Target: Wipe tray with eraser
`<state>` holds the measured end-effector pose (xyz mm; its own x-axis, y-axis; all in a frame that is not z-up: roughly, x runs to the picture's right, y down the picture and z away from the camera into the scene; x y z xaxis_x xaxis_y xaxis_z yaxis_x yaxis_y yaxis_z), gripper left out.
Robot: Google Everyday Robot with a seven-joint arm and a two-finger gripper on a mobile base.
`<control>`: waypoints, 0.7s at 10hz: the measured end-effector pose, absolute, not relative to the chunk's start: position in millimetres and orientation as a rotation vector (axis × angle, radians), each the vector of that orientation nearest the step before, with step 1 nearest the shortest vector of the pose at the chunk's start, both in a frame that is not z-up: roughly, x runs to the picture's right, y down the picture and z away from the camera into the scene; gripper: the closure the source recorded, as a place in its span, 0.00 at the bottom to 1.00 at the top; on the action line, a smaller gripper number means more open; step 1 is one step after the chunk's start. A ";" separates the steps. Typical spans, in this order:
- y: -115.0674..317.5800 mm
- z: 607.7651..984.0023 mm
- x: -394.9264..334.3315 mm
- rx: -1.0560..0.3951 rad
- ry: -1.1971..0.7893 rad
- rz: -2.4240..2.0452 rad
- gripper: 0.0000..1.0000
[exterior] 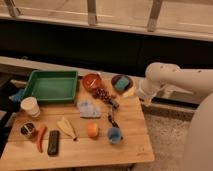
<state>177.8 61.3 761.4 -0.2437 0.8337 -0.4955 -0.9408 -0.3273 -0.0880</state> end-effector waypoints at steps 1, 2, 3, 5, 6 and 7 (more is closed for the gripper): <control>60.9 761.2 177.9 -0.553 0.266 1.832 0.20; 60.7 760.7 178.6 -0.558 0.261 1.829 0.20; 53.0 759.9 177.9 -0.554 0.255 1.807 0.20; 42.3 760.3 157.5 -0.562 0.247 1.753 0.20; 39.2 762.0 136.0 -0.569 0.240 1.708 0.20; 38.2 763.2 114.4 -0.577 0.236 1.667 0.20</control>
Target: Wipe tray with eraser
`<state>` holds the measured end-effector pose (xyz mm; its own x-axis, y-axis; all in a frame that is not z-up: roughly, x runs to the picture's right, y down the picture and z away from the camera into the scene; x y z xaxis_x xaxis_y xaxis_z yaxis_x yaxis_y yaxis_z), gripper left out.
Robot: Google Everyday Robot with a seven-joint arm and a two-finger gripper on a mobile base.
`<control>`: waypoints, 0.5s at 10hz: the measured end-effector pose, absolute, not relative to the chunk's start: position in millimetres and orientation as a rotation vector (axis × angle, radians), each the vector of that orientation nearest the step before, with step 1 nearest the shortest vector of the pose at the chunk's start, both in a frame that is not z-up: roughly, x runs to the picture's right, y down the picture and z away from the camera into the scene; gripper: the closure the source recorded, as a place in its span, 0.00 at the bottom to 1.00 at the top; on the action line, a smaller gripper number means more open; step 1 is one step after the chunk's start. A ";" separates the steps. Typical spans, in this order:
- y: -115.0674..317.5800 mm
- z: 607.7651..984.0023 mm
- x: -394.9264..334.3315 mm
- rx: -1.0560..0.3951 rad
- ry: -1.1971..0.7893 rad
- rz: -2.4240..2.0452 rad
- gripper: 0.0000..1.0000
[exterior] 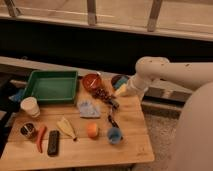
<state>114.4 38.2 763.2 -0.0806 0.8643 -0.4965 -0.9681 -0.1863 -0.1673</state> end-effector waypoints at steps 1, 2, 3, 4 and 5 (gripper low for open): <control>39.0 763.3 87.2 -0.589 0.228 1.614 0.20; 41.8 761.8 55.3 -0.608 0.215 1.551 0.20; 46.6 756.5 24.6 -0.631 0.194 1.496 0.20; 51.8 750.8 0.7 -0.649 0.175 1.450 0.20; 60.3 740.6 -28.4 -0.675 0.145 1.397 0.20</control>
